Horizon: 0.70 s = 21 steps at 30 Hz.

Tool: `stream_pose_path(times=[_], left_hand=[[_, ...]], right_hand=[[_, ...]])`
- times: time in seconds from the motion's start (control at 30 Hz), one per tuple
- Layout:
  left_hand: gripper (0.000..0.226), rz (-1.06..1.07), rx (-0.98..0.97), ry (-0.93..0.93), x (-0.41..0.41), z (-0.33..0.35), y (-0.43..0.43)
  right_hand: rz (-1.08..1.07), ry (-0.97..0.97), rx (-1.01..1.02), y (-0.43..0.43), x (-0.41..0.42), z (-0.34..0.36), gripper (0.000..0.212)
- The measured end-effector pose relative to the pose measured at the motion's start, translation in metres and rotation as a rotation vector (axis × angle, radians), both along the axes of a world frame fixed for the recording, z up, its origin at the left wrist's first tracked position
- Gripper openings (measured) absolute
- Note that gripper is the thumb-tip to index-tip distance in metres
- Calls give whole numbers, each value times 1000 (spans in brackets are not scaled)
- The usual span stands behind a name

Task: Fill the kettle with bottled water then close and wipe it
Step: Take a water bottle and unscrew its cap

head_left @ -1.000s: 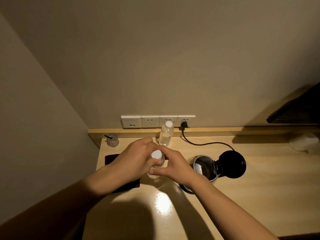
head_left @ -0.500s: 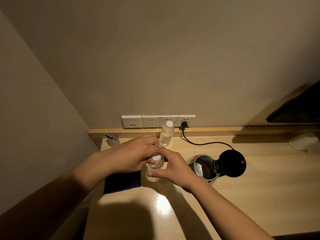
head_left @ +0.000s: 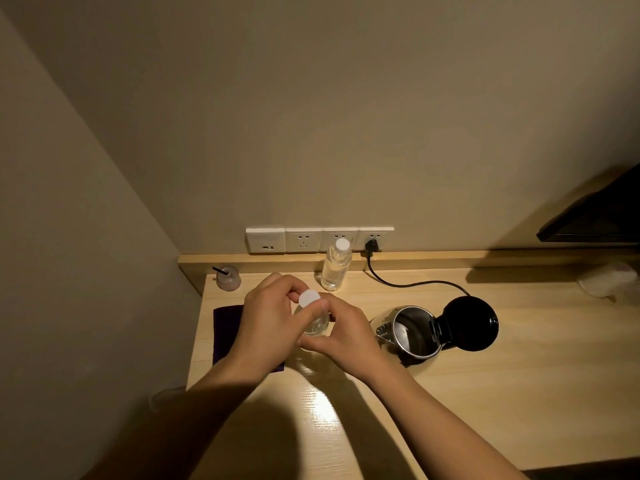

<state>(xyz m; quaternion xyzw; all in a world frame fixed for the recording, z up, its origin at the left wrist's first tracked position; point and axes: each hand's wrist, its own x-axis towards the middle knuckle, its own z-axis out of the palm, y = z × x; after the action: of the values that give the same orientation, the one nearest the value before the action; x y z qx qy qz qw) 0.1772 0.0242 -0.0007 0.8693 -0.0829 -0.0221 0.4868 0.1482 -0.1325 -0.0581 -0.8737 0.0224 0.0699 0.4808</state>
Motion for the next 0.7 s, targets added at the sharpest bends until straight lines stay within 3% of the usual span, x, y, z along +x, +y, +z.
stream_pose_path(times=[0.17, 0.3, 0.43, 0.6, 0.7], left_hand=[[18, 59, -637, 346, 11, -10, 21], [21, 104, -903, 515, 21, -47, 44], [31, 121, -676, 546, 27, -95, 58], [29, 147, -412, 540, 36, -173, 70], [34, 118, -147, 330, 33, -214, 76]], right_hand=[[-74, -4, 35, 1, -3, -6, 75], [-85, 7, 14, 0, -5, -10, 73], [-106, 21, -5, -1, -6, -16, 72], [-121, 26, -32, 1, -6, -23, 69], [-127, 27, -44, 4, -7, -27, 69]])
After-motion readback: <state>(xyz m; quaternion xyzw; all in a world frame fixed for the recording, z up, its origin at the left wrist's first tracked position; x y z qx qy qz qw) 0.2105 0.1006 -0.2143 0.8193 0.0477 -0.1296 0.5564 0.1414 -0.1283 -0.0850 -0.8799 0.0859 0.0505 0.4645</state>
